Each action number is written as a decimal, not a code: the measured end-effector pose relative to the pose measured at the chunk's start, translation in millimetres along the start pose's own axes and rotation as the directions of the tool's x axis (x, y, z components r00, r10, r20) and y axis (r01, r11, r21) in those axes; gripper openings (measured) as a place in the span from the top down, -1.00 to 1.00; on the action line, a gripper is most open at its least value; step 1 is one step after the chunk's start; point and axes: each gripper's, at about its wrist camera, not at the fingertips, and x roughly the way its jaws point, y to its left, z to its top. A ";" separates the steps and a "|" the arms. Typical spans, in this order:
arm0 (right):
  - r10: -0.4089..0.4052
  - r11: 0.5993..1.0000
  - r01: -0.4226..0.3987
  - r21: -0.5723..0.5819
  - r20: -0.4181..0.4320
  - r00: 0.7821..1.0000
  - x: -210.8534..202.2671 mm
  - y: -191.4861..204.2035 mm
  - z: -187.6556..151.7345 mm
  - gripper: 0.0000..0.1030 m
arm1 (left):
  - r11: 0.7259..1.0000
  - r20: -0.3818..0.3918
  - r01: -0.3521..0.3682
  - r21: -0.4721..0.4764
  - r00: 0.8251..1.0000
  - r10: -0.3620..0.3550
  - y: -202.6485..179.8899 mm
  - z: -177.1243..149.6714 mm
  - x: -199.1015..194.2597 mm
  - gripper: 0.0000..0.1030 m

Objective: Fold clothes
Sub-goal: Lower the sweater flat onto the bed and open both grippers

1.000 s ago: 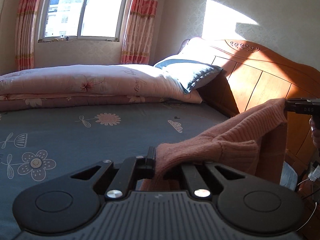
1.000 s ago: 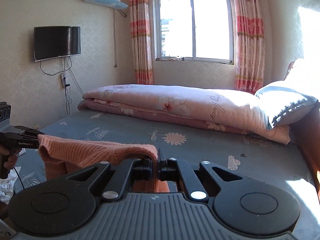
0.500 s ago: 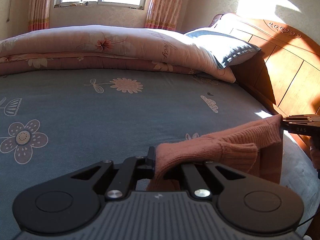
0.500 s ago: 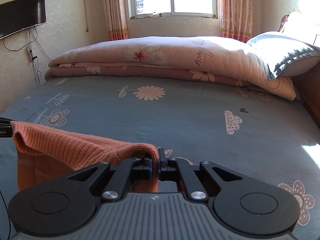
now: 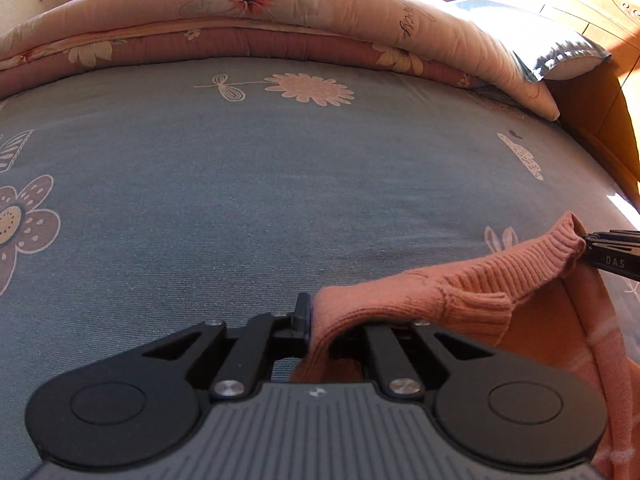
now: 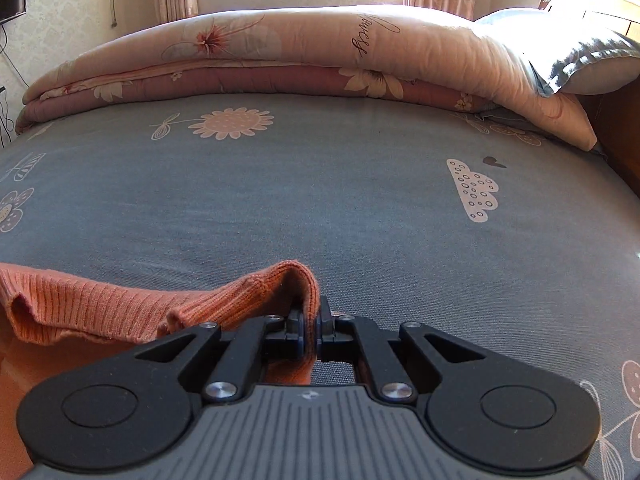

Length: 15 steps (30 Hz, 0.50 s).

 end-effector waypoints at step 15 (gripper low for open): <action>0.040 0.999 -0.040 0.007 -0.030 0.999 -39.8 4.1 -1.1 0.34 | 0.993 0.000 0.055 0.101 0.998 -0.056 -5.4 -11.5 -52.1 0.17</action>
